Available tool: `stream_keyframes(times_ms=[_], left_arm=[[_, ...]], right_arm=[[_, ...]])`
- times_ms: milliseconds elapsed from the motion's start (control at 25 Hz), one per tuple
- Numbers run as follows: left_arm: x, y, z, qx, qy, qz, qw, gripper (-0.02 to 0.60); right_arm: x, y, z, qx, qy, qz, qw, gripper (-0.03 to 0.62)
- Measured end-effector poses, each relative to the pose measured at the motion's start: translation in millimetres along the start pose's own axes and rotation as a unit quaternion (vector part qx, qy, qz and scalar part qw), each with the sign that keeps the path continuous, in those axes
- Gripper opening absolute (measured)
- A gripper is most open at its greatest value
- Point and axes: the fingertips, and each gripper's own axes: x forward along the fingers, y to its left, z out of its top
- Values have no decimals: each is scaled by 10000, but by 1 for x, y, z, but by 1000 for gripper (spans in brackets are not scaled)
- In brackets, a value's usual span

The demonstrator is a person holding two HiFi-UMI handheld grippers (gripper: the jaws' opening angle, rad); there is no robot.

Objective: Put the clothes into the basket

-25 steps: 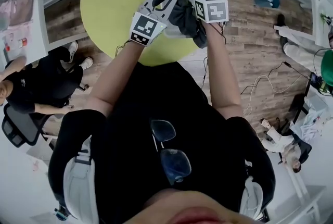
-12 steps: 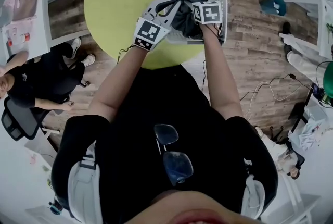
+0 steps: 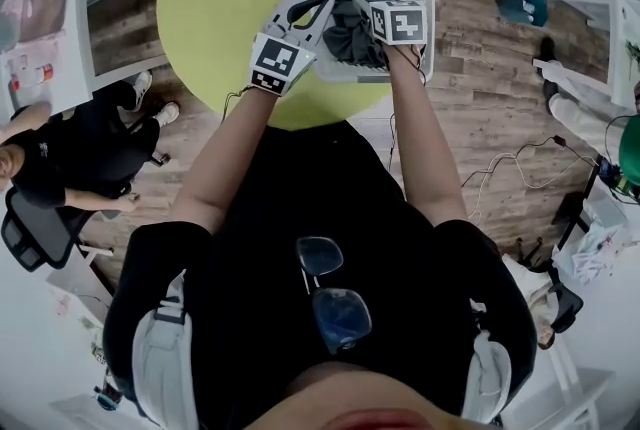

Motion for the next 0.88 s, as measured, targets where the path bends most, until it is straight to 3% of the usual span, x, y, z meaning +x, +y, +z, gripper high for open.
stream_keyframes(times_ms=[440,480,640,760,880], left_arm=[[-13,6,15,1,-124,-29,9999,11],[-18,6,17,11,-144,-42,9999,11],[-37,5,25,80,-239,-195,9995,11],[-54,5,34,166,-339,-344,9987,11],[-74,3,41,256,-412,-476,9977,11]], right_arm=[[-45,30,33,71,-989,463,9940,336],[-50,35,37,-26,-1134,440,9926,314],[-80,57,50,-234,-1791,263,9832,125],[-102,73,61,-312,-2196,147,9750,55],[-128,97,69,-435,-2606,189,9643,26]])
